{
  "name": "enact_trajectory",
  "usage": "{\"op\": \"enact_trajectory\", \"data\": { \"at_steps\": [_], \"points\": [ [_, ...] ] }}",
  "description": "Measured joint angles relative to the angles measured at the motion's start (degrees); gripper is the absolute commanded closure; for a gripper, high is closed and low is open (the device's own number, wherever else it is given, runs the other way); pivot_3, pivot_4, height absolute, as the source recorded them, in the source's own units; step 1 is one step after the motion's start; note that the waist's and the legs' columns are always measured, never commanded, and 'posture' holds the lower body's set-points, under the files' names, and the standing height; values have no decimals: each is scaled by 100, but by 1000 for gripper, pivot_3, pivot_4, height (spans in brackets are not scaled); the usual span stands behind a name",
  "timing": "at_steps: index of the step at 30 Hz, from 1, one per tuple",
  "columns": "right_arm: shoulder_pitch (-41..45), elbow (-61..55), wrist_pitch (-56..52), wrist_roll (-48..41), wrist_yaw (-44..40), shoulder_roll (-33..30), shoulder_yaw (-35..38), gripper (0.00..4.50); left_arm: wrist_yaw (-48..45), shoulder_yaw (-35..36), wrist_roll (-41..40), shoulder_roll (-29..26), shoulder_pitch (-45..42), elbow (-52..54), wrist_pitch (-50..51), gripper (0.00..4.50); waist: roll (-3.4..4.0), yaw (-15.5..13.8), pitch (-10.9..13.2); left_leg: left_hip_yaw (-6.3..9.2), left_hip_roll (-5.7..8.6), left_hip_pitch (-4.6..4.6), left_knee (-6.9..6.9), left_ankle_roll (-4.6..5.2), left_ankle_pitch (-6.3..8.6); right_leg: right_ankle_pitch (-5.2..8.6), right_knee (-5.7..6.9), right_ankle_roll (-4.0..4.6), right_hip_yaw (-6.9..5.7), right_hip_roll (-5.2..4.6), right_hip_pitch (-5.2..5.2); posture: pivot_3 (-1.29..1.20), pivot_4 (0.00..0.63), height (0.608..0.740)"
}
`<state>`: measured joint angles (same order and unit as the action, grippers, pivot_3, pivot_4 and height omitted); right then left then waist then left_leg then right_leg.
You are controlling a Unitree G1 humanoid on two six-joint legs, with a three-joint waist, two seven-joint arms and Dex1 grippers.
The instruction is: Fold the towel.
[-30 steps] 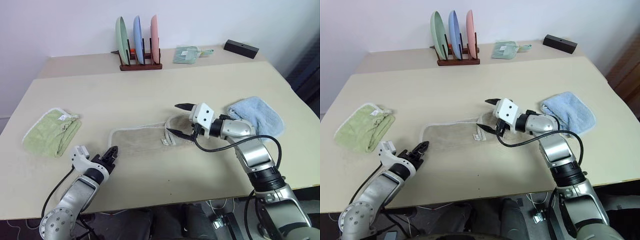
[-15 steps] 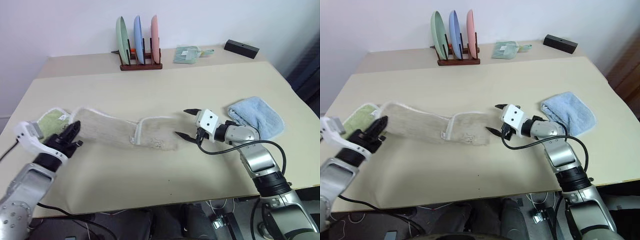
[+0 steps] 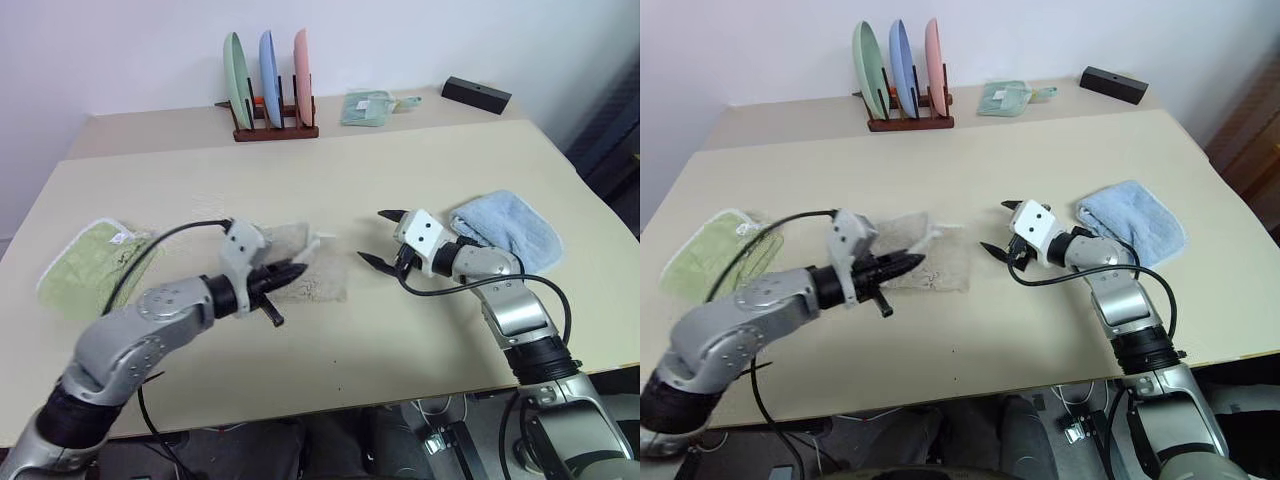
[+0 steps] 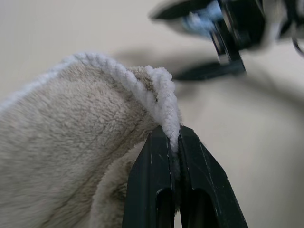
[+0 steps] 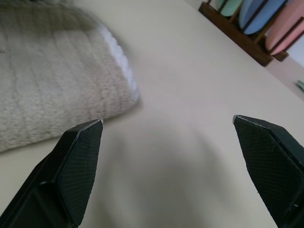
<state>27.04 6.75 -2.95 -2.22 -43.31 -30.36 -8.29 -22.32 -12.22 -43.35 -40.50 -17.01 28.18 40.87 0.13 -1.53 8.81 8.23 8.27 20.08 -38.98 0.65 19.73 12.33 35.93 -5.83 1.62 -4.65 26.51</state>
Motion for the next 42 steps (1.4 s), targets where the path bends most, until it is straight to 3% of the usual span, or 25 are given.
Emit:
{"op": "enact_trajectory", "data": {
  "at_steps": [5, 15, 18, 22, 28, 29, 32, 36, 38, 42],
  "points": [
    [-9, -2, 4, 37, 65, 8, 20, 0, -150, -351, 568, 669, -448, -492, 54, 4484, -3, -43, 1, 2, 1, 7, -10, 0, 0, -1, 0, -1, -3, -2, 0, 0, 150, 740],
    [-11, -1, 4, 88, 138, 54, 19, 0, -495, -676, 1040, 1187, -623, -809, 588, 4484, -3, -52, 2, 2, 1, 7, -10, 0, 0, -1, 2, -1, -2, -2, 2, 0, 150, 740],
    [-11, -1, 4, 89, 142, 57, 19, 0, -526, -623, 1105, 1371, -621, -866, 655, 3534, -3, -63, 2, 2, 1, 7, -12, 0, 0, -1, 2, -1, -3, -2, 1, 0, 150, 740],
    [-17, -3, 4, 96, 177, 56, 21, 0, -615, -331, 984, 1576, -521, -782, 709, 1597, -3, -50, 2, 2, 0, 7, -11, 0, 0, -1, 5, -1, -3, -1, 5, 0, 150, 740],
    [-41, 0, -53, 120, 228, -8, 55, 0, -607, 545, 724, 1590, -124, -352, 634, 1597, -3, -42, 2, 2, 0, 11, -12, 0, 0, -1, 6, -1, -3, -2, 8, 0, 150, 740],
    [-40, 1, -83, 121, 230, -37, 69, 255, -610, 709, 665, 1532, -52, -258, 635, 1550, -3, -46, 2, 1, 0, 11, -13, 0, 0, -1, 6, -1, -3, -2, 8, 0, 150, 740],
    [-33, 7, -237, 100, 205, -173, 161, 1353, -627, 1219, 443, 1453, 201, -19, 629, 2437, -3, -71, 2, 1, 1, 13, -15, 0, 0, -1, 5, -1, -3, -3, 7, 0, 150, 740],
    [30, 4, -425, -82, 126, -234, 408, 3445, -549, 1753, 235, 1444, 305, 177, 591, 4479, -3, -63, 2, 2, 0, 10, -15, 0, 0, -1, 6, -1, -3, -2, 5, 0, 150, 740],
    [70, -51, -526, -311, 68, -182, 512, 4411, -377, 1905, 328, 1416, 278, 136, 520, 4500, -4, -62, 2, 2, 0, 10, -14, 0, 0, -1, 6, -1, -3, -2, 6, 0, 150, 740],
    [105, -951, -1484, -1256, -109, 258, 630, 4465, -161, 1949, 861, 1256, 254, -201, 279, 4500, -3, -45, 2, 2, -4, 14, -10, 0, 0, -1, 5, -1, -2, 0, 11, 0, 150, 740]
  ]
}}
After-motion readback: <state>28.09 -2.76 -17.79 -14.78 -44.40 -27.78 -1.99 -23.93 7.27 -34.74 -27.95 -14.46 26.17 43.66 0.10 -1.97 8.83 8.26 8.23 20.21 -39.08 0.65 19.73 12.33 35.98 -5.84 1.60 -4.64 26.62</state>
